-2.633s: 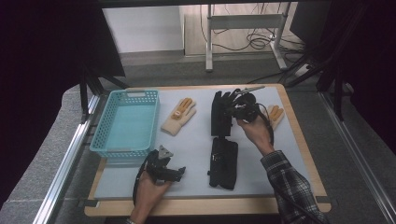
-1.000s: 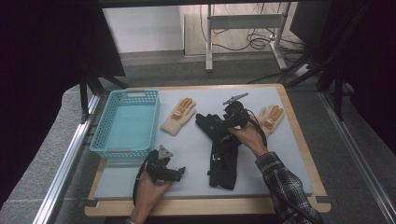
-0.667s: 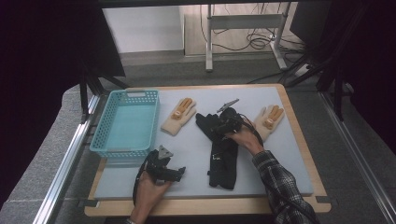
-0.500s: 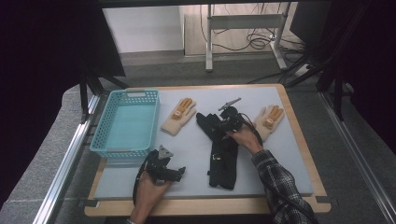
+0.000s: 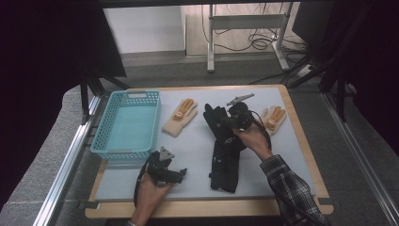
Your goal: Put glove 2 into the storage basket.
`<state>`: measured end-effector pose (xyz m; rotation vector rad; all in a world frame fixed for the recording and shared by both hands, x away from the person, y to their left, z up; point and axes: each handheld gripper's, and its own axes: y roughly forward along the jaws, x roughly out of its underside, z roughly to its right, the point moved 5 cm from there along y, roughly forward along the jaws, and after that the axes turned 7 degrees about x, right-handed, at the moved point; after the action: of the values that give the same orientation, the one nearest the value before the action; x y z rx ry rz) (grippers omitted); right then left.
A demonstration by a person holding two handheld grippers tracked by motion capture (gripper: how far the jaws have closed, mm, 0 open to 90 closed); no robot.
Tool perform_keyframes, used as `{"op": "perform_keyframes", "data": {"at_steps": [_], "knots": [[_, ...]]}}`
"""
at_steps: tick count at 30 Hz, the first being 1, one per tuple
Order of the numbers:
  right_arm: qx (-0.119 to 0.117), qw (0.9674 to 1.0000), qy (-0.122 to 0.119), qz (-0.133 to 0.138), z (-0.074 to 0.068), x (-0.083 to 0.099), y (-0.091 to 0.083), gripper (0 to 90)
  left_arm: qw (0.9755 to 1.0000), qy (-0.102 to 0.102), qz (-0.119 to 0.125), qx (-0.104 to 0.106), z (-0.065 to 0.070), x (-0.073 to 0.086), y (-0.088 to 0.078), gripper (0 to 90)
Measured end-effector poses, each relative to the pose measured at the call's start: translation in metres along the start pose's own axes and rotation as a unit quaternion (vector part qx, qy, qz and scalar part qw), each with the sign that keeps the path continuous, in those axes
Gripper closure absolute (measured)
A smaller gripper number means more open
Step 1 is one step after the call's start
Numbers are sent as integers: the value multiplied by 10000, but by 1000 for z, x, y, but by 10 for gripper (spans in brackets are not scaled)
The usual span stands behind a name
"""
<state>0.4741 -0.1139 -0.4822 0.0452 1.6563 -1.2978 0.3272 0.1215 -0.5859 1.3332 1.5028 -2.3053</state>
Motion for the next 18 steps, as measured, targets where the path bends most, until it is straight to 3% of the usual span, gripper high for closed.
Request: {"op": "perform_keyframes", "data": {"at_steps": [2, 4, 10, 14, 18], "knots": [[32, 10000, 22, 19, -1, -1, -5, 873, 10000, -3, 5, -1, 0, 0, 0, 37], [95, 9997, 167, 143, -8, -4, -25, 873, 10000, 0, -1, -2, 0, 0, 0, 37], [168, 9989, 279, 349, -22, -12, -53, 872, 10000, 8, 14, -5, 0, 0, 0, 37], [265, 9981, 266, 484, -25, -21, -64, 872, 10000, 7, 14, -6, 0, 0, 0, 37], [244, 9974, 435, 518, -24, -25, -68, 872, 10000, 15, 5, -9, 0, 0, 0, 37]]}}
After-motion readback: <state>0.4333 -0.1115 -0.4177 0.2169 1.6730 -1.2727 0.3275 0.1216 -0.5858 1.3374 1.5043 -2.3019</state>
